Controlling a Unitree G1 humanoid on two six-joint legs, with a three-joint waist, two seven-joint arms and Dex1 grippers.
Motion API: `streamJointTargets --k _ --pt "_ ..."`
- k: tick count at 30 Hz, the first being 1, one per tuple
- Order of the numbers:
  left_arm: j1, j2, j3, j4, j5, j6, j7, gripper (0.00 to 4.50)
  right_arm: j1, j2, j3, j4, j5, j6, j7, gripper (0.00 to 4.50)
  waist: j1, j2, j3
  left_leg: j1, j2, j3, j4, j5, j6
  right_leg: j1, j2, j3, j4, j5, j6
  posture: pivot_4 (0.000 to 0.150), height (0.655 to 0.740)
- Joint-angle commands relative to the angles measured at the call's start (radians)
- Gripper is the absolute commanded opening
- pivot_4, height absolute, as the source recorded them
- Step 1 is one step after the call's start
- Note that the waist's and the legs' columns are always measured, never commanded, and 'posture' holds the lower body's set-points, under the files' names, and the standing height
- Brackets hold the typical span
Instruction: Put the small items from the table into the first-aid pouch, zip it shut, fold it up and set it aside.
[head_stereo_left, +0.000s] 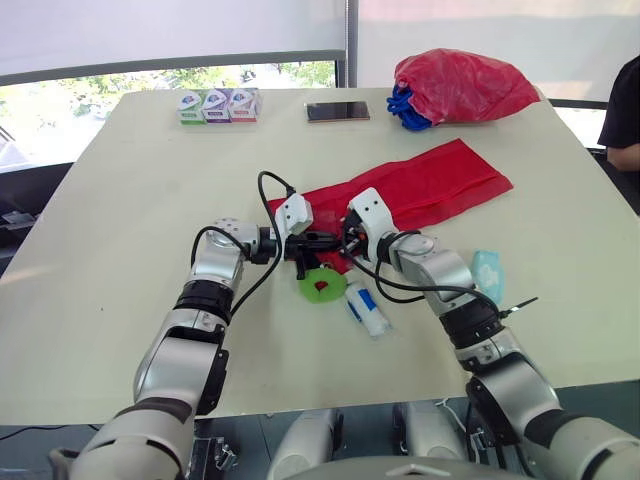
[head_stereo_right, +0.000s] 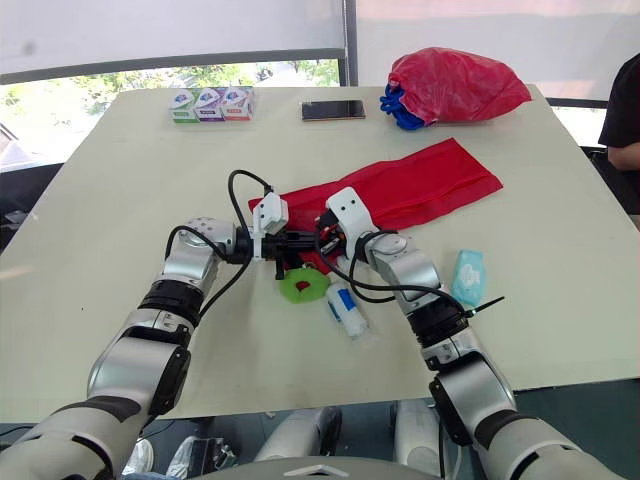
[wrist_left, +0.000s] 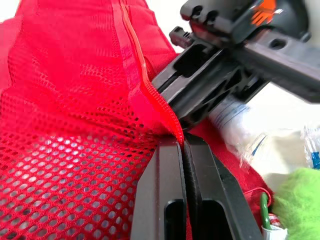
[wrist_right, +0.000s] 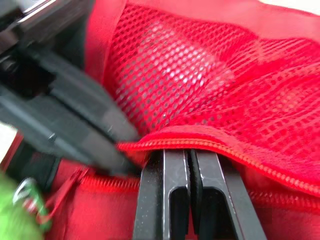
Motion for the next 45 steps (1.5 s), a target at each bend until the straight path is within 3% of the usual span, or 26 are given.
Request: streamJointTargets --k 1,5,12,20,30,33,34,35,40,43,45 --pt "0.008 -0.028 -0.019 -0.044 -0.017 0.001 -0.035 0.00 -0.031 0.064 -0.028 -0.010 0.029 -0.085 -0.010 0.10 0.000 0.000 0.000 0.000 0.000 0.000 0.000 0.000 0.000 0.000 0.000 0.000 0.000 0.000 0.000 0.150 0.7400" --pt "0.008 -0.028 -0.014 -0.041 -0.011 0.001 -0.037 0.00 -0.006 0.064 -0.045 -0.039 0.033 -0.088 0.012 0.10 0.000 0.000 0.000 0.000 0.000 0.000 0.000 0.000 0.000 0.000 0.000 0.000 0.000 0.000 0.000 0.150 0.7400" --pt "-0.017 0.024 0.005 0.025 0.011 -0.033 -0.042 0.00 0.152 -0.182 -0.013 -0.418 0.103 0.041 0.228 0.10 0.002 0.000 0.000 -0.002 -0.001 0.000 0.001 0.000 0.000 0.000 -0.001 -0.001 -0.001 0.000 0.000 0.150 0.7400" --pt "-0.014 0.180 -0.032 0.117 0.068 -0.104 -0.174 0.00 0.365 -0.386 -0.215 -0.805 0.238 0.038 0.303 0.10 0.004 -0.001 -0.001 -0.002 0.000 -0.001 0.000 0.000 0.000 -0.002 0.000 -0.001 -0.002 0.000 0.000 0.150 0.7400" --pt "-0.198 0.263 -0.015 0.423 0.193 -0.257 0.106 0.00 0.659 -0.556 -0.583 -1.032 0.465 -0.005 0.359 0.10 0.011 -0.002 -0.001 -0.001 0.000 0.000 0.000 0.000 0.000 -0.001 0.000 -0.001 0.000 0.000 0.000 0.150 0.7400" --pt "-0.208 0.268 -0.011 0.448 0.203 -0.263 0.117 0.00 0.730 -0.606 -0.656 -1.054 0.523 -0.001 0.382 0.92 0.013 -0.002 -0.001 -0.001 0.000 0.000 0.000 0.000 0.001 -0.001 0.000 -0.001 -0.001 0.000 0.000 0.150 0.7400" --pt "-0.209 0.272 -0.010 0.453 0.209 -0.264 0.122 0.00 0.752 -0.621 -0.681 -1.061 0.546 0.005 0.388 1.45 0.013 -0.002 -0.001 -0.001 0.000 0.000 0.000 0.000 0.001 -0.001 0.000 -0.001 -0.001 0.000 0.000 0.150 0.7400" --pt "-0.211 0.279 -0.011 0.456 0.216 -0.254 0.126 0.64 0.772 -0.636 -0.708 -1.067 0.570 0.008 0.394 1.98 0.013 -0.002 -0.001 -0.001 0.000 0.000 0.000 0.000 0.001 0.000 0.000 -0.001 -0.001 0.000 0.000 0.150 0.7400" --pt "-0.225 0.297 0.024 0.413 0.164 -0.220 0.020 2.77 0.813 -0.687 -0.787 -1.092 0.671 0.018 0.368 4.42 0.012 -0.002 -0.001 -0.001 0.000 0.000 0.000 -0.001 0.001 0.001 0.000 -0.001 0.000 0.000 0.000 0.150 0.7400" --pt "-0.236 0.297 0.047 0.381 0.135 -0.199 -0.037 4.40 0.822 -0.697 -0.793 -1.094 0.692 0.011 0.343 4.50 0.016 -0.002 -0.001 -0.001 0.000 0.000 0.000 -0.001 0.001 0.001 -0.001 -0.002 -0.001 0.000 0.000 0.150 0.7400" --pt "-0.243 0.295 0.053 0.358 0.131 -0.206 -0.040 4.46 0.827 -0.703 -0.793 -1.096 0.695 0.006 0.329 4.50 0.023 -0.002 -0.001 -0.001 0.000 0.000 0.001 -0.001 0.001 0.001 -0.001 -0.002 -0.001 0.000 0.000 0.150 0.7400"
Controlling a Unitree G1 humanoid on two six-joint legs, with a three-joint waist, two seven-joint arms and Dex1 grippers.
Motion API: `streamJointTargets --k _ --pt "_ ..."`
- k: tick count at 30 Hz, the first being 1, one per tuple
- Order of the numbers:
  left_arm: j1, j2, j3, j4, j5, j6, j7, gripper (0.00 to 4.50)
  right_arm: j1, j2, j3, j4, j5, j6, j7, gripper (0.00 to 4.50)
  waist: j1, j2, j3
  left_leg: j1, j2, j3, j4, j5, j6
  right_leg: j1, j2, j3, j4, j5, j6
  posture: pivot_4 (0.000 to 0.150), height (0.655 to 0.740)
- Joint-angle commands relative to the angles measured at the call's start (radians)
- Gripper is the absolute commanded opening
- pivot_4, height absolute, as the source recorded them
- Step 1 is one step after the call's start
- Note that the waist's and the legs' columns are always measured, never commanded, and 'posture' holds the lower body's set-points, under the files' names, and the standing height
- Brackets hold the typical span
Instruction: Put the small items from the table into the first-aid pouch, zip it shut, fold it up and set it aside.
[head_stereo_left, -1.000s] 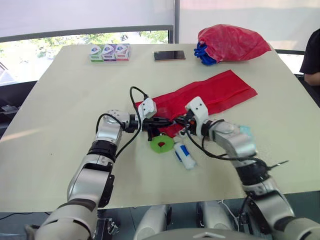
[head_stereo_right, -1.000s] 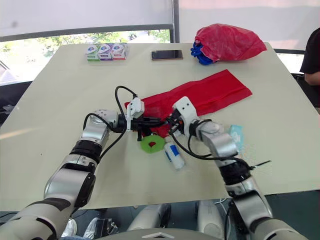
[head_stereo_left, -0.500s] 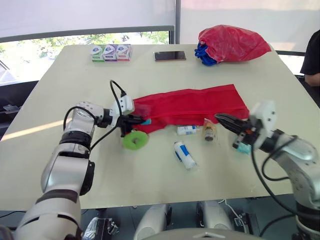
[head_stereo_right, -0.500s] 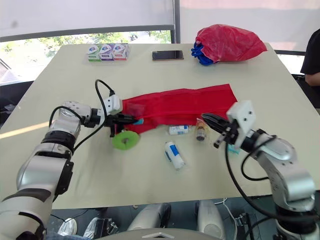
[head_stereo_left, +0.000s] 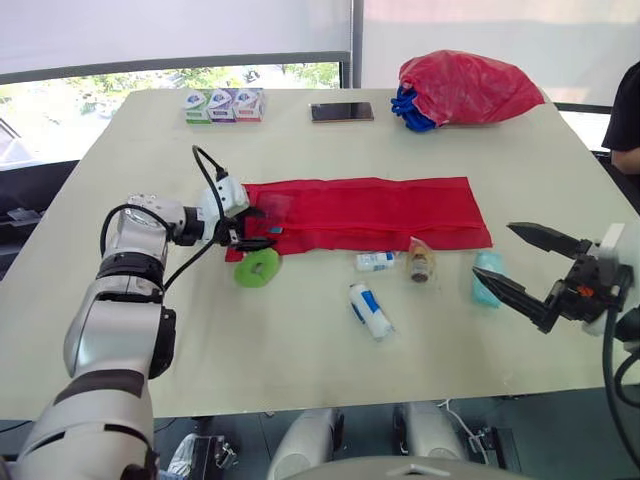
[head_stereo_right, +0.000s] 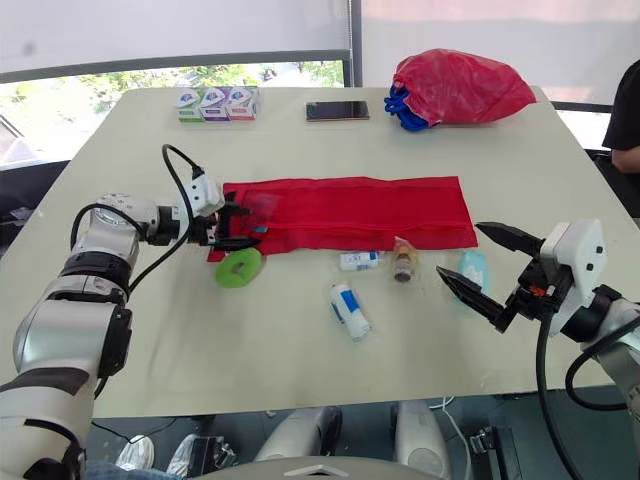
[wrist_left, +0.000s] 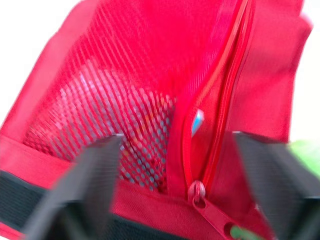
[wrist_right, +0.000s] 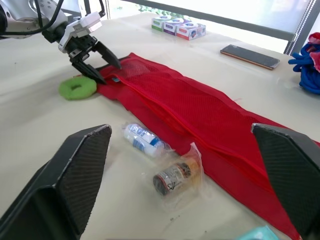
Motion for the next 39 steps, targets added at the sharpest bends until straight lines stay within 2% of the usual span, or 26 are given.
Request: streamJointTargets --k 1,5,11,17,22,23,24,25,26,30,32,33,39 --pt "-0.036 0.005 0.035 -0.077 -0.041 0.003 -0.028 4.46 0.005 -0.019 -0.028 -0.036 0.026 -0.020 -0.027 4.50 0.008 0.000 0.000 0.000 0.000 0.000 0.000 0.000 0.000 0.000 0.000 0.000 0.000 0.000 0.000 0.150 0.7400" --pt "-0.032 -0.065 0.042 -0.192 -0.087 0.073 -0.040 4.46 -0.007 -0.026 -0.019 -0.039 0.042 -0.027 -0.054 4.50 0.020 0.000 0.000 0.000 0.000 0.000 0.001 0.000 0.000 0.001 0.000 -0.001 0.000 0.000 0.000 0.150 0.7400" --pt "0.014 -0.242 -0.014 -0.329 -0.038 0.101 0.126 4.46 -0.027 -0.035 -0.003 -0.045 0.066 -0.031 -0.091 4.50 0.022 -0.001 0.000 0.000 -0.001 -0.001 0.001 0.000 0.001 0.002 -0.002 -0.001 -0.001 0.000 0.000 0.150 0.7400" --pt "-0.020 -0.351 -0.089 -0.239 0.052 0.085 0.266 4.46 0.002 -0.057 -0.035 -0.061 0.073 -0.012 -0.152 4.50 0.014 -0.001 0.000 0.000 0.000 -0.001 0.001 0.000 0.000 0.002 -0.001 -0.001 -0.001 0.000 0.000 0.150 0.7400" --pt "-0.048 -0.355 -0.150 -0.142 0.132 0.013 0.317 4.46 0.023 -0.074 -0.058 -0.077 0.103 -0.006 -0.179 4.50 0.017 -0.001 0.000 0.000 -0.001 0.000 0.001 0.000 0.001 0.002 -0.001 -0.001 -0.001 0.000 0.001 0.150 0.7400" --pt "-0.054 -0.357 -0.147 -0.122 0.133 0.003 0.329 3.97 0.031 -0.077 -0.063 -0.080 0.108 -0.007 -0.183 4.50 0.018 -0.001 0.000 0.000 -0.001 0.000 0.001 0.000 0.001 0.002 -0.001 -0.001 -0.001 0.000 0.001 0.150 0.7400" --pt "-0.063 -0.363 -0.131 -0.107 0.122 0.006 0.341 3.80 0.039 -0.079 -0.067 -0.084 0.114 -0.005 -0.188 4.50 0.019 -0.001 0.000 0.000 -0.001 0.000 0.001 0.000 0.001 0.003 -0.001 -0.001 -0.001 0.000 0.001 0.150 0.7400" --pt "-0.071 -0.369 -0.117 -0.093 0.111 0.009 0.351 3.42 0.046 -0.081 -0.070 -0.087 0.119 -0.005 -0.193 4.50 0.020 -0.001 0.000 0.000 -0.001 0.000 0.001 0.000 0.001 0.003 -0.001 -0.001 -0.001 0.000 0.001 0.150 0.7400" --pt "-0.076 -0.370 -0.111 -0.084 0.105 0.007 0.354 2.84 0.051 -0.084 -0.070 -0.090 0.120 -0.006 -0.198 4.50 0.020 -0.001 0.000 0.000 -0.001 0.000 0.001 0.000 0.001 0.003 -0.001 -0.001 -0.001 0.000 0.001 0.150 0.7400" --pt "-0.067 -0.362 -0.111 -0.071 0.104 -0.020 0.319 1.30 0.060 -0.087 -0.063 -0.096 0.128 -0.013 -0.216 4.50 0.021 -0.001 0.000 0.000 -0.001 0.000 0.001 0.000 0.001 0.003 -0.001 -0.001 -0.001 0.000 0.001 0.150 0.7400" --pt "-0.056 -0.353 -0.118 -0.071 0.110 -0.024 0.302 0.28 0.061 -0.089 -0.059 -0.097 0.129 -0.016 -0.221 4.50 0.020 -0.001 0.000 0.000 -0.001 0.000 0.001 0.000 0.001 0.003 -0.001 -0.001 -0.001 0.000 0.001 0.150 0.7400" --pt "-0.052 -0.349 -0.117 -0.072 0.110 -0.023 0.297 0.04 0.061 -0.090 -0.057 -0.097 0.129 -0.019 -0.221 4.50 0.018 -0.001 0.000 0.000 -0.001 0.000 0.001 0.000 0.001 0.003 -0.001 -0.001 -0.001 0.000 0.001 0.150 0.7400" --pt "-0.020 -0.312 -0.101 -0.122 0.083 0.022 0.224 0.04 0.071 -0.090 -0.048 -0.095 0.135 -0.026 -0.216 4.50 0.016 -0.001 0.000 0.001 -0.001 0.000 0.001 0.000 0.001 0.002 -0.001 -0.001 -0.001 0.000 0.001 0.150 0.7400"
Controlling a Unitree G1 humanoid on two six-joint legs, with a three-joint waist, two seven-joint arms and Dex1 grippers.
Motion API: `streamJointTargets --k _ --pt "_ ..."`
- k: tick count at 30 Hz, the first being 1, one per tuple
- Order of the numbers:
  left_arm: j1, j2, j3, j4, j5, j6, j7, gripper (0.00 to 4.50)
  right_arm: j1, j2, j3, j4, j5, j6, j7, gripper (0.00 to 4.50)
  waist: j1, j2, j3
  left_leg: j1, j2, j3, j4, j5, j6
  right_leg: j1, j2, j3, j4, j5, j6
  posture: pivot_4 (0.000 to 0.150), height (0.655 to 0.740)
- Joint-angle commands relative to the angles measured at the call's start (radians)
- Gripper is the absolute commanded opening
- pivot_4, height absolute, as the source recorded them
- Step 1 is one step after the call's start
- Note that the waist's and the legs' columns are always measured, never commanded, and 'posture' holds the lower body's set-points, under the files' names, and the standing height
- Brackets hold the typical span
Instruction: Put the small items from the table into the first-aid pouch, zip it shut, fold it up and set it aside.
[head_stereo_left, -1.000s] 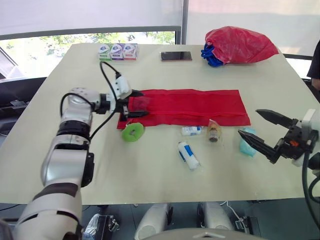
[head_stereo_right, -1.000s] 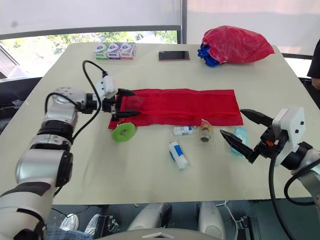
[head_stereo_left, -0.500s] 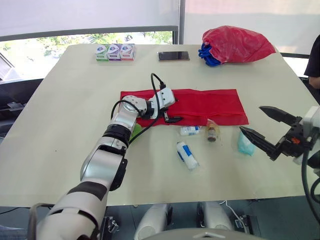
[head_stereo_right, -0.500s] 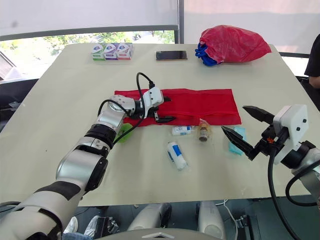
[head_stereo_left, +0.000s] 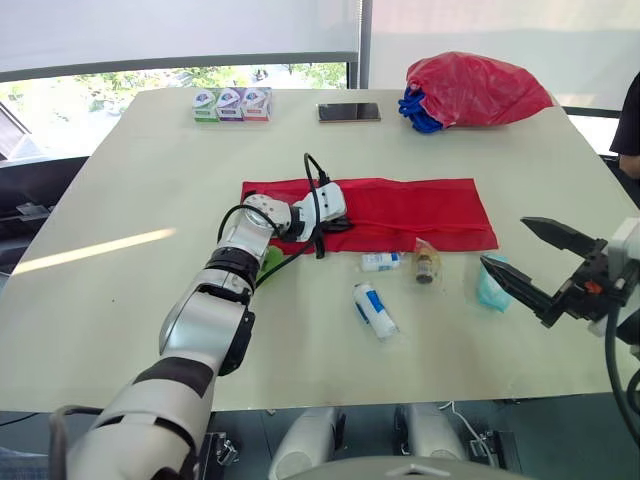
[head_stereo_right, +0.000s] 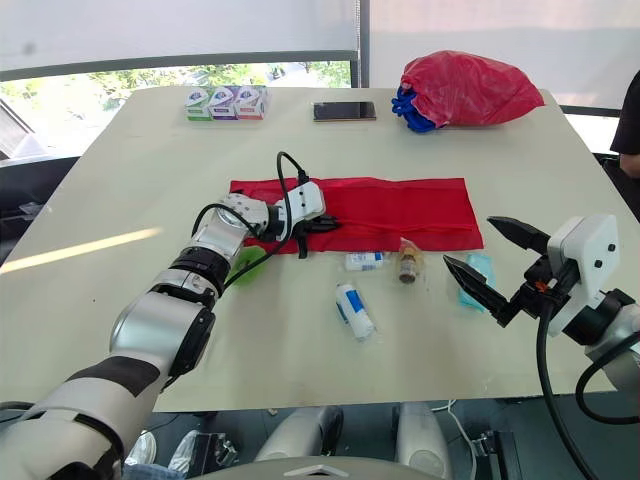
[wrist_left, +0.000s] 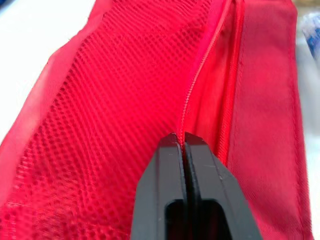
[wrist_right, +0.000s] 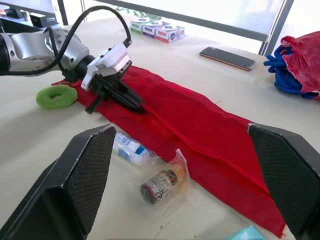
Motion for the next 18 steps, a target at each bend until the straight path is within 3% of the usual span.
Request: streamJointTargets --k 1,12,18 --pt "0.023 0.042 0.026 -0.077 -0.039 0.040 -0.058 0.04 0.010 -0.010 -0.015 -0.027 0.004 -0.023 0.002 4.50 -0.002 0.000 0.000 0.000 0.000 0.000 0.000 0.000 0.000 0.000 0.000 0.000 0.000 0.000 0.000 0.150 0.7400" --pt "0.239 0.121 0.027 -0.542 -0.121 0.307 -0.121 0.04 0.042 0.010 0.030 -0.047 -0.007 -0.049 -0.011 4.50 -0.001 0.000 0.000 0.000 0.000 0.000 0.000 0.000 0.000 0.000 0.000 0.001 0.000 0.000 0.000 0.150 0.7400" --pt "0.269 0.146 0.030 -0.582 -0.127 0.343 -0.088 0.04 0.043 -0.007 0.047 -0.037 -0.021 -0.064 0.018 4.50 0.001 0.000 0.000 0.001 0.000 0.000 0.000 0.000 0.000 0.001 0.000 0.000 0.000 0.000 0.000 0.150 0.7400"
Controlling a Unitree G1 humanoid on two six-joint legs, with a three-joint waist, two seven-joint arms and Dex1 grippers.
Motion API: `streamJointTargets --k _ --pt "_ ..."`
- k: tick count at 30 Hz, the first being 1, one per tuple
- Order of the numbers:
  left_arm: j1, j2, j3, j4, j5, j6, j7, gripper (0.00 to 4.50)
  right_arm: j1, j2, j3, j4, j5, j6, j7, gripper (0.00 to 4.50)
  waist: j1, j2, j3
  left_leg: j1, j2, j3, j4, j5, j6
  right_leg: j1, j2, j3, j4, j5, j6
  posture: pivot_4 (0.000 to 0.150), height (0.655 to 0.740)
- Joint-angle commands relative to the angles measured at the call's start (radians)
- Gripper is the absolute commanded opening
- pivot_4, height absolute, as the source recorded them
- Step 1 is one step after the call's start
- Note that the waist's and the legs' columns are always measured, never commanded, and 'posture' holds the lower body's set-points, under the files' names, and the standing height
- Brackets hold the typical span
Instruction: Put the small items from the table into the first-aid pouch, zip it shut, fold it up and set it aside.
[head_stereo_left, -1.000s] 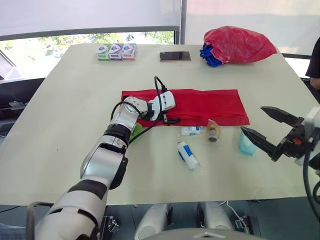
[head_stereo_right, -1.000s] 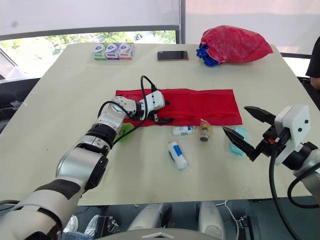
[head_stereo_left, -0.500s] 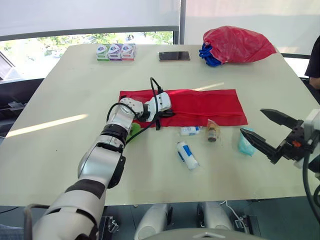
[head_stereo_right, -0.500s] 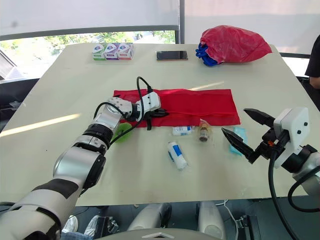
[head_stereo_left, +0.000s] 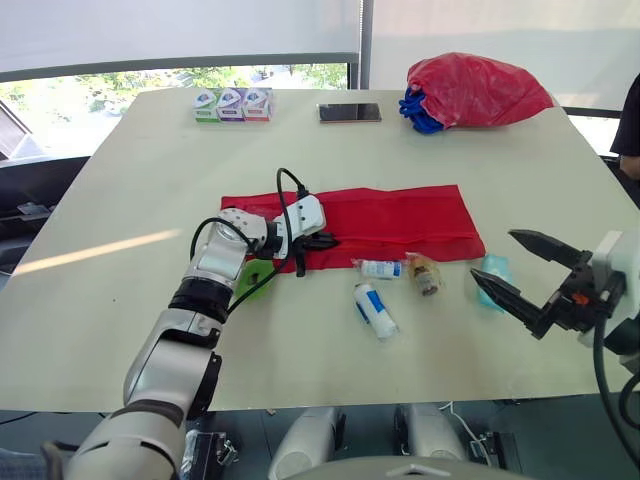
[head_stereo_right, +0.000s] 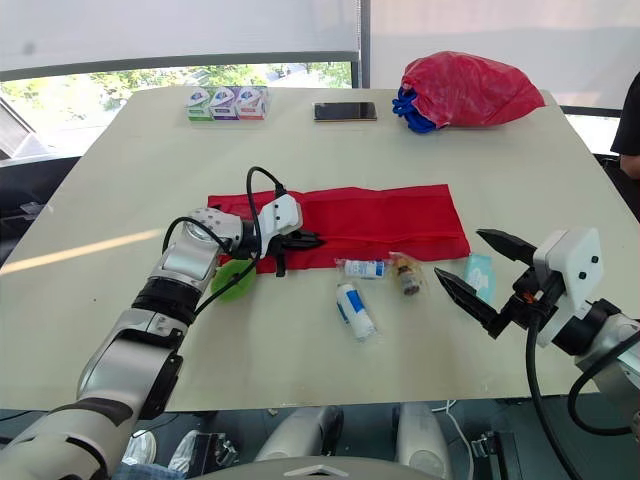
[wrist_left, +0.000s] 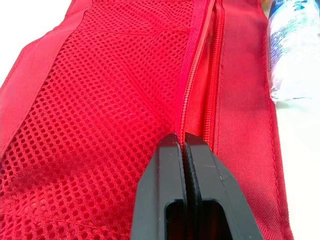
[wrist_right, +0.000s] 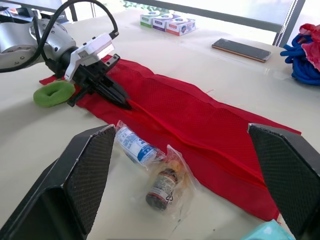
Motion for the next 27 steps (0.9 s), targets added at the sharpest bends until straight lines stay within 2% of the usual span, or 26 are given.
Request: streamJointTargets --k 1,6,10,14,17,20,27 --pt "-0.009 0.017 0.020 -0.019 -0.011 -0.012 0.022 0.04 -0.013 -0.023 0.001 -0.018 -0.007 -0.020 0.018 4.50 0.000 0.000 0.000 0.000 0.000 0.000 0.000 0.000 0.000 0.000 0.000 0.000 0.000 0.000 0.000 0.150 0.7400" --pt "-0.037 0.009 0.012 0.047 -0.005 -0.061 0.037 0.04 -0.038 -0.093 0.076 -0.028 -0.015 0.027 0.038 4.50 -0.001 -0.001 0.000 0.000 0.000 0.000 0.000 0.000 0.000 0.000 0.000 0.000 0.000 0.000 0.000 0.150 0.7400" --pt "-0.046 0.004 0.004 0.066 -0.009 -0.083 0.028 0.04 -0.063 -0.081 0.175 -0.038 -0.028 0.035 0.018 4.50 0.000 -0.001 0.000 0.000 0.000 0.000 0.000 0.000 0.000 0.000 -0.001 0.000 0.000 0.000 0.000 0.150 0.7400" --pt "-0.057 0.004 0.002 0.092 -0.007 -0.096 0.023 0.04 -0.054 -0.072 0.173 -0.041 -0.031 0.008 0.034 4.50 0.001 -0.001 0.000 0.000 0.000 0.000 0.000 0.000 0.000 0.000 -0.002 0.000 0.000 0.000 0.000 0.150 0.7400" --pt "-0.070 0.003 -0.006 0.123 0.000 -0.115 0.012 0.04 -0.027 -0.104 0.012 0.011 -0.006 -0.064 0.179 4.50 0.003 -0.001 0.000 0.000 0.000 0.000 0.000 0.000 0.000 0.000 -0.001 -0.001 0.000 0.000 0.000 0.150 0.7400" --pt "-0.076 -0.004 -0.012 0.138 -0.004 -0.134 -0.007 0.04 -0.004 -0.180 -0.162 0.135 0.019 -0.102 0.405 4.50 0.004 -0.001 0.000 0.000 0.000 0.000 0.001 0.000 0.000 0.001 -0.001 -0.001 0.000 0.000 0.000 0.150 0.7400" --pt "-0.085 -0.009 -0.014 0.150 -0.005 -0.146 -0.027 0.04 0.026 -0.311 -0.363 0.408 -0.013 -0.161 0.779 4.50 0.005 -0.001 0.000 0.001 0.000 0.000 0.001 -0.001 0.001 0.003 0.000 -0.001 -0.001 0.000 0.000 0.150 0.7400"
